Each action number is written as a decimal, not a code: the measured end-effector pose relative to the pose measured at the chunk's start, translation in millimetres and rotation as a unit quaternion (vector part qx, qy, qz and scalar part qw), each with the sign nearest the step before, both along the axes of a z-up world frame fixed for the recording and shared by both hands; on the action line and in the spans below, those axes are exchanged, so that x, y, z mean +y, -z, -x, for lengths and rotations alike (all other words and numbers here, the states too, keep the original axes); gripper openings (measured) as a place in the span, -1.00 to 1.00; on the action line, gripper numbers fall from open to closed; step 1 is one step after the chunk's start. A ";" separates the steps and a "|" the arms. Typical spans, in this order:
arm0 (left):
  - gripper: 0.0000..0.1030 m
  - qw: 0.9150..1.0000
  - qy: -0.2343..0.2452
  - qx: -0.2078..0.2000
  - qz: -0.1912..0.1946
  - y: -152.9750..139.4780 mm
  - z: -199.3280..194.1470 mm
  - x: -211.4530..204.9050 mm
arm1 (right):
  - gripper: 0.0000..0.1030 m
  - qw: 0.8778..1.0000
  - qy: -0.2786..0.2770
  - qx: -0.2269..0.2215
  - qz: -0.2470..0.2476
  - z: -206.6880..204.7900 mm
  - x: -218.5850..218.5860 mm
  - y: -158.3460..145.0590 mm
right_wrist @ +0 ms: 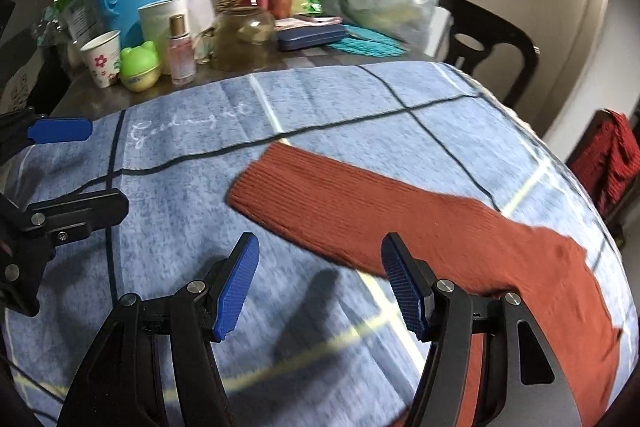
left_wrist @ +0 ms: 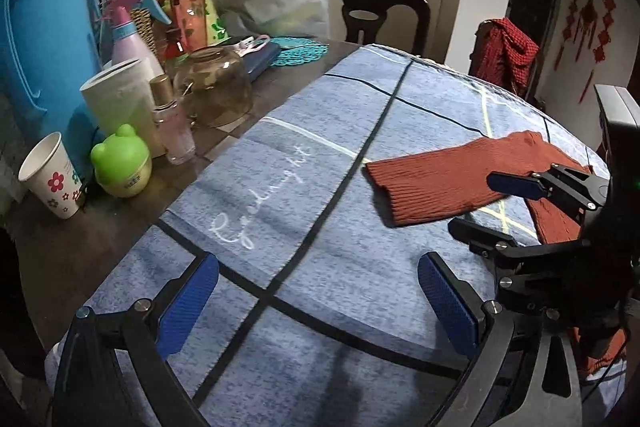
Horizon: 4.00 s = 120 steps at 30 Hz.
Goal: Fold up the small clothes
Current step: 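Move the right tool to a sweater sleeve cuff and grasp it, then carry the cuff across the sweater body toward the neckline, open right gripper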
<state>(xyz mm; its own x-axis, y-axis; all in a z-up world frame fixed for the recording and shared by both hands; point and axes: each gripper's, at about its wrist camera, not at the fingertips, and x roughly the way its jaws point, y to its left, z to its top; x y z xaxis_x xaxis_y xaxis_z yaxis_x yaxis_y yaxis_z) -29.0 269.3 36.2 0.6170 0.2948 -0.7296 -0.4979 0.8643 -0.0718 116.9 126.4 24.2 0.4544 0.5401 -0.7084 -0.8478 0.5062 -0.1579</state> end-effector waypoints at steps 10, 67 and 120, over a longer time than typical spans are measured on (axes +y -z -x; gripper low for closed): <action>0.96 1.000 -0.005 0.004 0.020 9.1 -0.8 10.8 | 0.24 0.999 -0.037 0.016 0.022 -6.6 31.9 16.0; 0.96 0.991 0.129 -0.022 0.043 -28.9 -139.4 -70.6 | -0.79 0.923 0.317 0.053 -0.214 -93.1 -200.5 -48.7; 0.95 0.990 0.109 0.084 -0.019 16.6 -230.2 -113.4 | -0.53 0.883 0.447 0.096 -0.108 -116.3 -265.3 0.7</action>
